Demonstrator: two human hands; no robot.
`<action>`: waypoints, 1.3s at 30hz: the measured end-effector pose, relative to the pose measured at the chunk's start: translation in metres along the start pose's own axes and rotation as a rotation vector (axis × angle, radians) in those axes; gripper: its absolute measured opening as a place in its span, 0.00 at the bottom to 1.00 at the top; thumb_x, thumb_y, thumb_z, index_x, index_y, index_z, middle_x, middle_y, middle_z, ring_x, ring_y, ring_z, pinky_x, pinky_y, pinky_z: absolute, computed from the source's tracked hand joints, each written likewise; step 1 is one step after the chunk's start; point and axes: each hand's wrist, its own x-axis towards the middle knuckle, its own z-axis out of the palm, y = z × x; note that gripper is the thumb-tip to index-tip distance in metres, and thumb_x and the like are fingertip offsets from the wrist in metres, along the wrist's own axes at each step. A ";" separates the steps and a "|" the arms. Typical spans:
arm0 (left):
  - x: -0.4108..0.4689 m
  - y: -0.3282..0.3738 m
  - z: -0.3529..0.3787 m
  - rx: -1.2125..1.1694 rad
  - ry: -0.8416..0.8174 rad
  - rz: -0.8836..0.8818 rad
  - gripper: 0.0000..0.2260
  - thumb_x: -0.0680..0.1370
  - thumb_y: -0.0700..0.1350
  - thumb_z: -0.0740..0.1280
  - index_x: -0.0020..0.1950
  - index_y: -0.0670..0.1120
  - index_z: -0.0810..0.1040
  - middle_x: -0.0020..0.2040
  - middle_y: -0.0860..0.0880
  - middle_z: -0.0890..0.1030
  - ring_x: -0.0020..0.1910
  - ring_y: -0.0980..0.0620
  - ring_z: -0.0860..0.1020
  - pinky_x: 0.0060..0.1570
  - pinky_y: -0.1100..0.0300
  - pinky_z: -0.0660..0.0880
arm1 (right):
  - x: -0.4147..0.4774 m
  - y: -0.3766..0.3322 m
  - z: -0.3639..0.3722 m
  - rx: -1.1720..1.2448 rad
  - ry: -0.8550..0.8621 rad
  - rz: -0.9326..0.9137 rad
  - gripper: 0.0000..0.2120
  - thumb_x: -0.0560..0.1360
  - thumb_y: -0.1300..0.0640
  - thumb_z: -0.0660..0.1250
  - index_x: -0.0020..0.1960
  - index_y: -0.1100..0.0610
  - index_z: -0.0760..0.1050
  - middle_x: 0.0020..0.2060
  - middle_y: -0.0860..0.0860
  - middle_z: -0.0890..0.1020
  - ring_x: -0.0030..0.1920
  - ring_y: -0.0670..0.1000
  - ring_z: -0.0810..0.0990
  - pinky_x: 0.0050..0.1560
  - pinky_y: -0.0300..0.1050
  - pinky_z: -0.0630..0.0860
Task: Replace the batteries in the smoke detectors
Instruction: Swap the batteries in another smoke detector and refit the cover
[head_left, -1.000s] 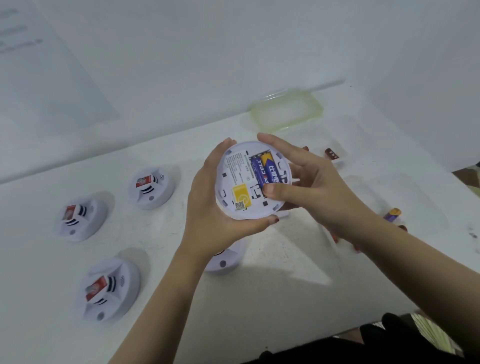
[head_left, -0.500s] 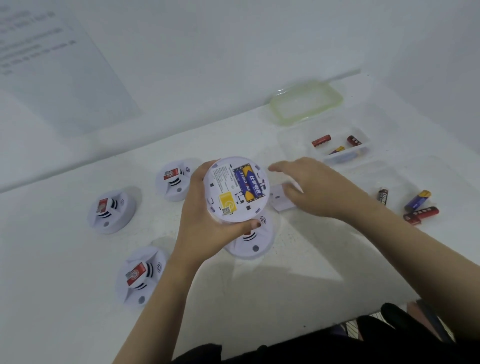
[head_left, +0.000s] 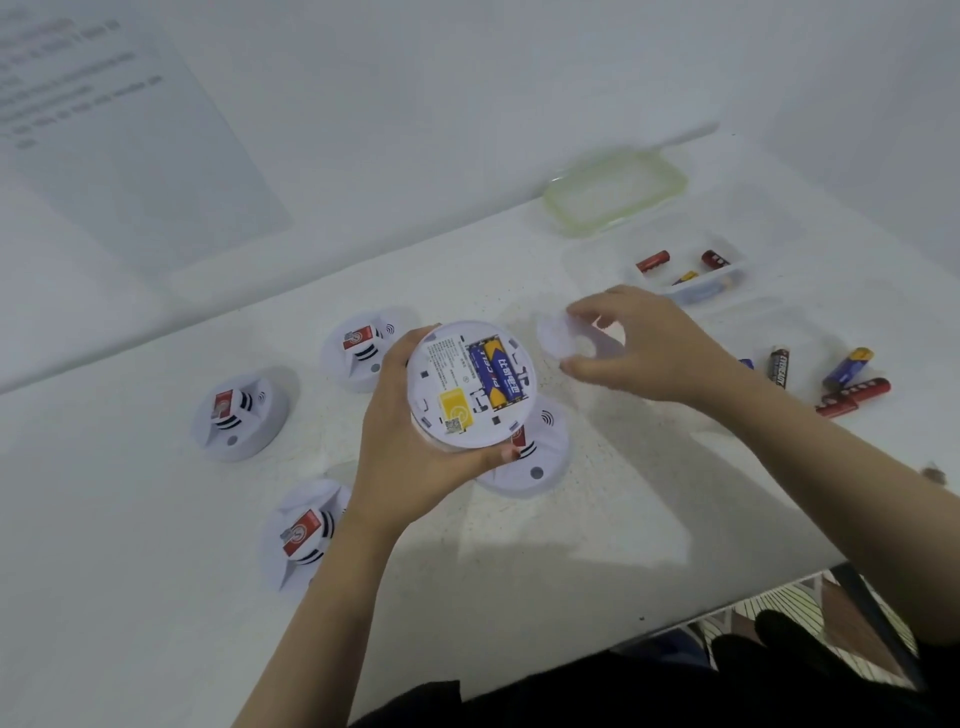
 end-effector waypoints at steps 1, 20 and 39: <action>-0.001 0.001 0.000 0.006 0.004 0.006 0.37 0.56 0.62 0.76 0.61 0.64 0.64 0.58 0.79 0.68 0.59 0.76 0.70 0.52 0.81 0.66 | -0.003 -0.005 -0.001 0.140 0.043 0.011 0.25 0.68 0.48 0.73 0.63 0.53 0.74 0.55 0.46 0.77 0.54 0.45 0.75 0.54 0.40 0.69; -0.005 0.000 -0.017 -0.040 0.008 0.122 0.41 0.58 0.49 0.82 0.68 0.49 0.70 0.62 0.64 0.75 0.62 0.64 0.74 0.58 0.73 0.70 | -0.029 -0.082 0.005 0.001 -0.091 -0.427 0.29 0.67 0.47 0.71 0.68 0.47 0.71 0.74 0.53 0.59 0.72 0.49 0.57 0.71 0.45 0.56; -0.008 0.008 -0.027 -0.094 -0.042 0.175 0.42 0.55 0.46 0.84 0.64 0.58 0.68 0.57 0.71 0.75 0.59 0.67 0.76 0.52 0.76 0.71 | -0.032 -0.097 0.000 -0.004 -0.125 -0.371 0.29 0.65 0.43 0.71 0.66 0.38 0.70 0.76 0.45 0.55 0.73 0.43 0.52 0.69 0.35 0.51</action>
